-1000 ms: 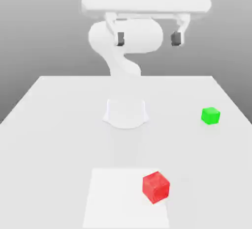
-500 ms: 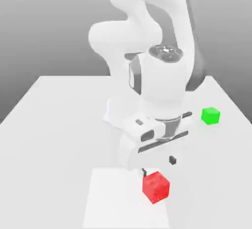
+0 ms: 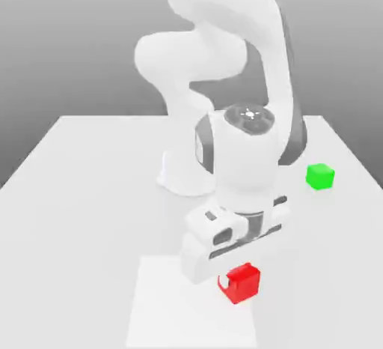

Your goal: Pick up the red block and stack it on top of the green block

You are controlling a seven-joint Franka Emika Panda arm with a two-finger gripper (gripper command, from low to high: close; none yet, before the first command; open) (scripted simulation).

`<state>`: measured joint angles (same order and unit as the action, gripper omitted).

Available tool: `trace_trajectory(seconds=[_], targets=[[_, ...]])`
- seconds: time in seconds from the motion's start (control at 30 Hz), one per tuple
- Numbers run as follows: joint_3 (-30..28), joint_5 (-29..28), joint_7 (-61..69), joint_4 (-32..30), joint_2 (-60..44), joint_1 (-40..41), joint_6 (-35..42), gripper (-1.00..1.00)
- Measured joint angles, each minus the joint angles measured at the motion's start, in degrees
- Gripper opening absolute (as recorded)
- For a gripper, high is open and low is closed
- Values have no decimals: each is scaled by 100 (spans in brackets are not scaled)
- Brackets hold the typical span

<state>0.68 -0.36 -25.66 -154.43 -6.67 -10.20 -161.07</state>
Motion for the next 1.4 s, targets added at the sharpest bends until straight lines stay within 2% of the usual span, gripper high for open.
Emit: trace_trajectory(seconds=[0.47, 0.9, 1.13, 1.4], targets=[[1380, 1285, 132, -561, 1368, -2656, 671, -100], [3165, 1873, -247, -1148, 2193, -4851, 908, -100], [3445, 1575, -496, -1180, 1895, -4774, 535, -100], [3636, 972, -903, -1177, 1372, -4436, 32, -100]])
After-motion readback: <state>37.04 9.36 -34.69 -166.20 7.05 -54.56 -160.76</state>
